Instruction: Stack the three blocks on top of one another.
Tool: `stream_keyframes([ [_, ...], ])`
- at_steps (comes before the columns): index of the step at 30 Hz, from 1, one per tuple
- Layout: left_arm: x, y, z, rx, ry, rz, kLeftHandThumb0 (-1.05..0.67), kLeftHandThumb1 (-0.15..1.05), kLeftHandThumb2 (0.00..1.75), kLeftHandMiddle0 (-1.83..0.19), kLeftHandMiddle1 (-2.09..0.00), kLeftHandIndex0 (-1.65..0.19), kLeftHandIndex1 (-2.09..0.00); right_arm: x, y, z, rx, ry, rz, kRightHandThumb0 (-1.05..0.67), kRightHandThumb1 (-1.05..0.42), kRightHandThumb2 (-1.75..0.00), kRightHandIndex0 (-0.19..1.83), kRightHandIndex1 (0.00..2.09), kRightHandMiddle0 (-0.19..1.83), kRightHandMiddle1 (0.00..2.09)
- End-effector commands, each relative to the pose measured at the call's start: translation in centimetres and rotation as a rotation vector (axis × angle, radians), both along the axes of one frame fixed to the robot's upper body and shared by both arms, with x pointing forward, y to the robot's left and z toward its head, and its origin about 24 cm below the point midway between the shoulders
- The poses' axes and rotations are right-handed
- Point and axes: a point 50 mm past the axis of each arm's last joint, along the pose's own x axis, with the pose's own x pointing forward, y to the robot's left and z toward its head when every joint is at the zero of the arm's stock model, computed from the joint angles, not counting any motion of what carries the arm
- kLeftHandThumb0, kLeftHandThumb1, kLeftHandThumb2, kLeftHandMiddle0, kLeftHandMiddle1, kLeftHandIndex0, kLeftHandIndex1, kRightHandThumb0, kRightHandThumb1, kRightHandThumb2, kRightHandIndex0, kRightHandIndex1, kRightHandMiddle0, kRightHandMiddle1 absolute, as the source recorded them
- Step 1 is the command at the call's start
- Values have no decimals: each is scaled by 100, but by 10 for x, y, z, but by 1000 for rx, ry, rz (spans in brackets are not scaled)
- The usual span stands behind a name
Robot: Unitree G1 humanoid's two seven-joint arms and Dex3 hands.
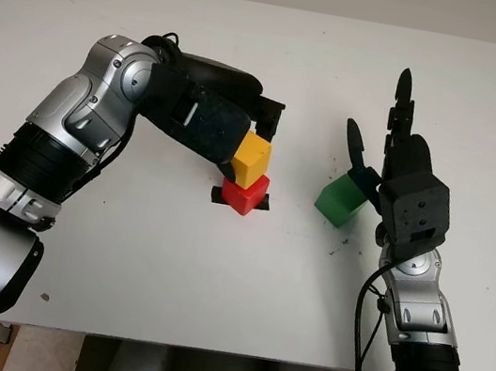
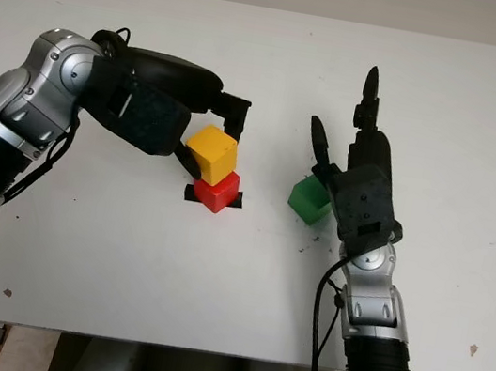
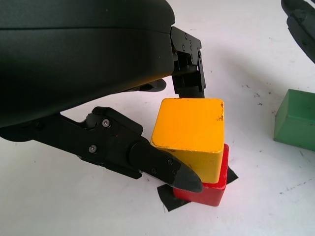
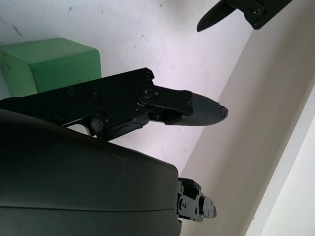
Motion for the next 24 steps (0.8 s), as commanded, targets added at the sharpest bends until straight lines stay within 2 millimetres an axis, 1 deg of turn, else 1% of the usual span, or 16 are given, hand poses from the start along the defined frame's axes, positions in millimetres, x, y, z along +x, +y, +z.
stream_keyframes([
  [1, -3, -4, 1, -2, -4, -19, -42, 100, 6, -26, -5, -27, -160, -2, -2, 1, 4, -8, -7, -58, -105, -54, -17, 5, -14, 5],
  [5, -2, -4, 0, -6, -1, -13, -43, 100, 6, -28, -6, -26, -158, -3, -3, 1, 6, -8, -7, -58, -105, -54, -17, 5, -14, 5],
  [12, -3, -4, -1, -4, -3, -15, -45, 102, 6, -24, -5, -25, -154, -4, -3, 1, 3, -9, -9, -59, -105, -54, -16, 5, -14, 5],
  [24, -3, -5, -4, -17, 2, -12, -45, 102, 5, -25, -6, -27, -149, -6, -4, 0, 9, -6, -8, -58, -105, -54, -15, 6, -14, 6],
])
